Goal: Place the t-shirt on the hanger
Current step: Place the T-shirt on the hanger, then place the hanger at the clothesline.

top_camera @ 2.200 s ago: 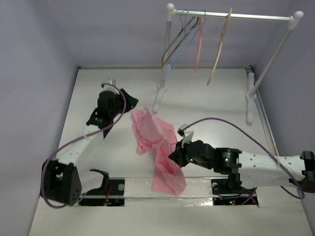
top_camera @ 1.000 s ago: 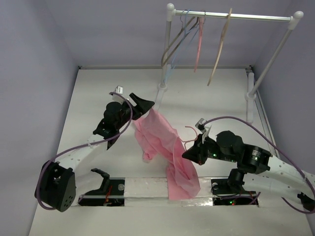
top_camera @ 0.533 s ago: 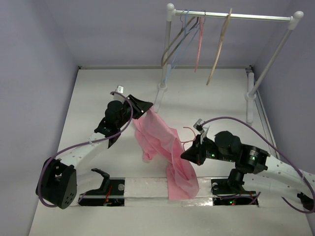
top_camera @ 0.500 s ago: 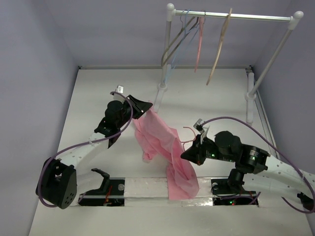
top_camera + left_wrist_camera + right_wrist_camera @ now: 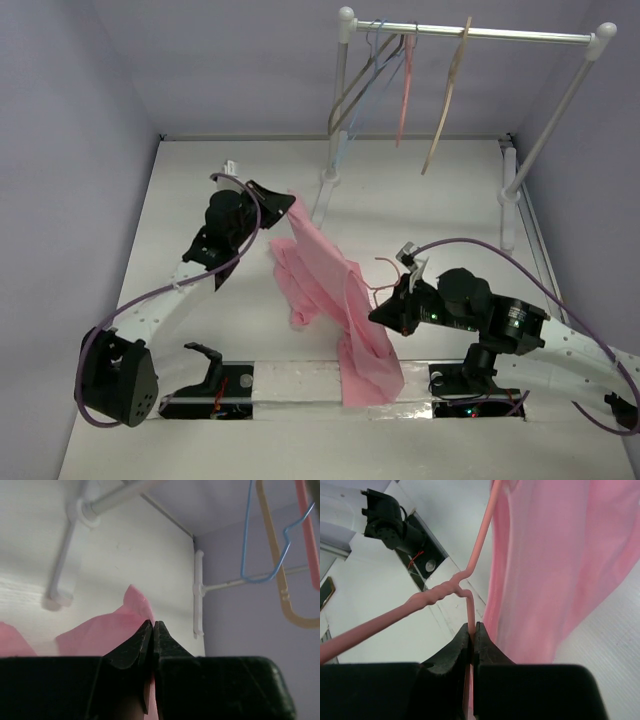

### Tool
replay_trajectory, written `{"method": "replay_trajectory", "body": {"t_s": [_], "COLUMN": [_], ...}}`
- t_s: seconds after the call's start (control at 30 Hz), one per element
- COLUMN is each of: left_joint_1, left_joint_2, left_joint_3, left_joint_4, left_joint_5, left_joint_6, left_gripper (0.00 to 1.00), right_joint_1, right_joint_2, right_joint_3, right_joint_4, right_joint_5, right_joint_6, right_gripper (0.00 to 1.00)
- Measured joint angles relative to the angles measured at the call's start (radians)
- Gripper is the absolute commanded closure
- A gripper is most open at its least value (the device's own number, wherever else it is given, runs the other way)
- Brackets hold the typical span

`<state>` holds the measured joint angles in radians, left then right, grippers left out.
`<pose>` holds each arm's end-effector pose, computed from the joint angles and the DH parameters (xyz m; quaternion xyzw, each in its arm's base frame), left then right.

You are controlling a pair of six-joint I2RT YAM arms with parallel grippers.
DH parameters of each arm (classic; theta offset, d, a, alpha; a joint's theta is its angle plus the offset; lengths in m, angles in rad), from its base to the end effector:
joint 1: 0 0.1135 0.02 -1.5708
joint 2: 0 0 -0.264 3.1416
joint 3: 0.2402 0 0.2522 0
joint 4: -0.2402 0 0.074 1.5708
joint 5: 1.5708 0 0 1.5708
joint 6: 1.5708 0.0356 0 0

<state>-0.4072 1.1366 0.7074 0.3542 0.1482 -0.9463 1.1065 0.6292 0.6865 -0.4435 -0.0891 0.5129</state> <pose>0.2418 -0.1100 0.2974 -0.1462 0.7181 -0.4671 0.4948 0.0639 0.1347 0.3016 -0.2662 0.7853 0.4293 0.3579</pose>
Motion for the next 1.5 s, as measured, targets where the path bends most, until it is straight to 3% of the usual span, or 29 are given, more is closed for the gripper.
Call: {"method": "replay_trajectory", "body": {"t_s": [0.2, 0.37, 0.47, 0.6, 0.73, 0.83, 0.87, 0.97, 1.1, 1.5], "left_joint_1": [0.095, 0.122, 0.131, 0.148, 0.152, 0.15, 0.152, 0.152, 0.152, 0.151], "left_joint_2": [0.025, 0.033, 0.04, 0.055, 0.042, 0.019, 0.014, 0.004, -0.03, -0.341], "left_joint_3": [0.245, 0.346, 0.367, 0.431, 0.475, 0.469, 0.462, 0.433, 0.378, 0.23], "left_joint_4": [-0.149, -0.234, -0.317, -0.38, -0.397, -0.401, -0.401, -0.402, -0.408, -0.391], "left_joint_5": [-0.059, -0.1, -0.114, -0.124, -0.126, -0.122, -0.121, -0.113, -0.089, 0.052], "left_joint_6": [0.117, 0.203, 0.25, 0.278, 0.299, 0.312, 0.319, 0.335, 0.359, 0.402], "left_gripper": [1.0, 1.0, 1.0, 1.0, 1.0, 0.77, 0.6, 0.4, 0.3, 0.28], "right_joint_1": [0.0, 0.0, 0.0, 0.0, 0.0, 0.0, 0.0, 0.0, 0.0, 0.0], "right_joint_2": [0.03, 0.082, 0.147, 0.257, 0.252, 0.2, 0.181, 0.135, 0.112, 0.198], "right_joint_3": [0.001, 0.045, 0.177, 0.47, 0.631, 0.594, 0.568, 0.489, 0.436, 0.399], "right_joint_4": [-0.001, -0.023, -0.107, -0.207, -0.239, -0.261, -0.27, -0.313, -0.394, -0.589], "right_joint_5": [0.049, 0.092, 0.136, 0.186, 0.217, 0.23, 0.233, 0.246, 0.261, 0.484], "right_joint_6": [0.0, -0.002, -0.022, -0.056, -0.071, -0.064, -0.059, -0.039, -0.006, 0.124], "right_gripper": [1.0, 1.0, 1.0, 1.0, 1.0, 1.0, 1.0, 1.0, 1.0, 1.0]}}
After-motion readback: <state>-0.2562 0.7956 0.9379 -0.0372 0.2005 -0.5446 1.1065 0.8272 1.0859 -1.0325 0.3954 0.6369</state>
